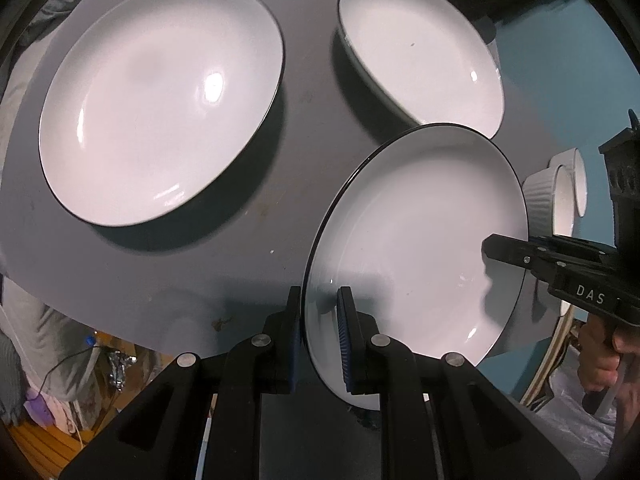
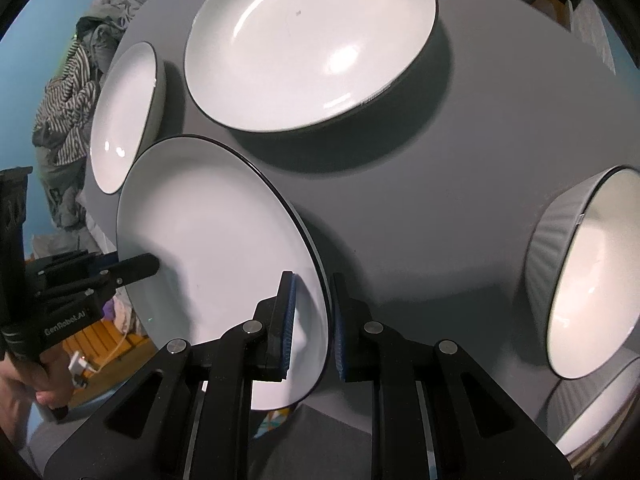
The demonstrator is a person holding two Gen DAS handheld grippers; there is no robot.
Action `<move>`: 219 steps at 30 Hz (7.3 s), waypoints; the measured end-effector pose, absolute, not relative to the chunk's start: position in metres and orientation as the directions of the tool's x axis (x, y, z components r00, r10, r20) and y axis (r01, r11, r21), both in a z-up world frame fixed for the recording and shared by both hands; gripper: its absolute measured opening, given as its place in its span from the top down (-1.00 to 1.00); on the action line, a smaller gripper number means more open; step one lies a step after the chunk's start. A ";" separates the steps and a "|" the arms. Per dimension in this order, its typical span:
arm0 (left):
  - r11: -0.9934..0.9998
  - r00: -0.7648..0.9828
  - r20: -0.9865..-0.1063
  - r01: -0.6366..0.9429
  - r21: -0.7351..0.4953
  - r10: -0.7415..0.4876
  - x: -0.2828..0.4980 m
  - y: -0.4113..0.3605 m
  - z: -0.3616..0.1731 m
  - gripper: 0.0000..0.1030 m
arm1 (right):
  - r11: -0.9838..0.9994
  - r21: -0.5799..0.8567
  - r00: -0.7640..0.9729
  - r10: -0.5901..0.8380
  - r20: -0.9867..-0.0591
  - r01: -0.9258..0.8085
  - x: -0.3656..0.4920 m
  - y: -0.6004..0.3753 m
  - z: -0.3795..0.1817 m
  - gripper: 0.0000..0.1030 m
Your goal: Organize plates and bowls
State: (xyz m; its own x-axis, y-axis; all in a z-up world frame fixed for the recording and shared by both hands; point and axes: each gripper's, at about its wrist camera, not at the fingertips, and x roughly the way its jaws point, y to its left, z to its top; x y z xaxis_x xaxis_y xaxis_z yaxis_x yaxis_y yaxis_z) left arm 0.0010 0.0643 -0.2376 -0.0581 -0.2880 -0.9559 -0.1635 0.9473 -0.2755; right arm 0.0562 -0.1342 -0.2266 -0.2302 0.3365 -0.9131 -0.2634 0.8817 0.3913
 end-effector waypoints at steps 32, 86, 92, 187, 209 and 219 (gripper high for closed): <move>0.972 0.008 -0.976 -0.083 -0.218 -0.218 0.127 0.062 -0.222 0.67 | 0.897 0.378 -0.154 0.350 -0.924 -0.229 0.161 -0.140 -0.205 0.69; 0.996 -0.089 -0.993 -0.052 -0.072 -0.076 0.191 0.056 -0.249 0.23 | 0.960 0.271 -0.394 0.222 -0.892 -0.073 0.223 -0.121 -0.246 0.19; 0.995 -0.087 -0.993 -0.061 -0.073 -0.078 0.186 0.061 -0.247 0.18 | 0.968 0.227 -0.405 0.167 -0.899 -0.106 0.222 -0.116 -0.245 0.19; 0.907 -0.021 -0.993 -0.411 -0.094 -0.112 0.052 0.272 -0.227 -0.15 | 0.821 0.210 -0.194 0.124 -0.973 -0.530 0.152 0.077 -0.191 -0.40; 0.896 -0.050 -0.976 -0.411 -0.171 -0.210 0.073 0.274 -0.268 -0.15 | 0.845 0.290 -0.273 0.179 -0.945 -0.449 0.151 0.090 -0.242 -0.40; 0.900 -0.050 -0.974 -0.395 -0.183 -0.220 0.073 0.267 -0.273 -0.10 | 0.846 0.367 -0.354 0.231 -0.906 -0.387 0.145 0.084 -0.255 0.05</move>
State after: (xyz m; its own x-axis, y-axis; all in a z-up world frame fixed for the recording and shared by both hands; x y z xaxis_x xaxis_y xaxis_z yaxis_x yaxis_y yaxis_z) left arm 0.0728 0.2672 -0.2735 -0.0501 -0.2204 -0.9741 -0.3950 0.9002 -0.1834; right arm 0.1445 0.0843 -0.2549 -0.3539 0.2310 -0.9063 -0.3869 0.8460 0.3667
